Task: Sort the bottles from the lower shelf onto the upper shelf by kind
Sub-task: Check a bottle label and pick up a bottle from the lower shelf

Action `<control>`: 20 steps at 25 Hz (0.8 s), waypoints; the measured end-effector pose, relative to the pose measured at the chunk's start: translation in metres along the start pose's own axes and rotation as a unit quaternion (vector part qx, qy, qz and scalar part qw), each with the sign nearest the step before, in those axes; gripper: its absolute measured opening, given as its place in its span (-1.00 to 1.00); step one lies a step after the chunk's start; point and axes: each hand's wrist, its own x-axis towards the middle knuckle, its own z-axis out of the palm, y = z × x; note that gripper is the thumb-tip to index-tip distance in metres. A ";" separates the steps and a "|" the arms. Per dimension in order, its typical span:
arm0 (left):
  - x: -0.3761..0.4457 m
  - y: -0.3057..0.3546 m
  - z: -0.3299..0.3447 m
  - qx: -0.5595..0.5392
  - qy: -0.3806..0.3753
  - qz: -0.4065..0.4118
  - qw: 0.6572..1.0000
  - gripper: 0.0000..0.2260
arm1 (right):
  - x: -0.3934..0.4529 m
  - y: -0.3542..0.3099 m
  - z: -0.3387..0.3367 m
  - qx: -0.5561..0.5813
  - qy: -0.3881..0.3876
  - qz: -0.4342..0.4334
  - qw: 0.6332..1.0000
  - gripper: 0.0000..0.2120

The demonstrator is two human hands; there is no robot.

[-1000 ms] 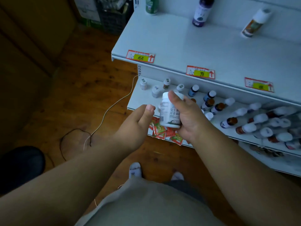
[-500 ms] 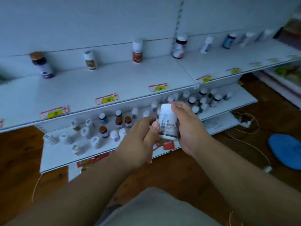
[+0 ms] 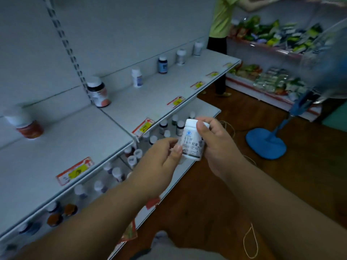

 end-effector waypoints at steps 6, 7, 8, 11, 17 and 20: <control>0.137 0.032 0.035 -0.007 -0.076 0.072 0.995 -0.45 | 0.083 -0.030 -0.077 -0.022 0.092 -0.042 0.995 -0.82; 0.157 0.038 0.046 -0.003 -0.086 0.074 0.994 -0.45 | 0.096 -0.033 -0.092 -0.014 0.100 -0.053 0.993 -0.83; 0.177 0.043 0.058 -0.001 -0.094 0.074 0.993 -0.43 | 0.109 -0.034 -0.110 -0.007 0.105 -0.065 0.992 -0.84; 0.233 0.054 0.094 -0.016 -0.101 0.076 0.992 -0.40 | 0.151 -0.037 -0.160 -0.010 0.104 -0.086 0.991 -0.81; 0.348 0.095 0.153 -0.004 -0.055 0.022 0.998 -0.45 | 0.269 -0.074 -0.260 0.008 0.063 -0.040 0.997 -0.80; 0.397 0.103 0.164 0.004 -0.031 0.004 0.999 -0.42 | 0.325 -0.096 -0.285 0.006 0.037 -0.003 0.999 -0.82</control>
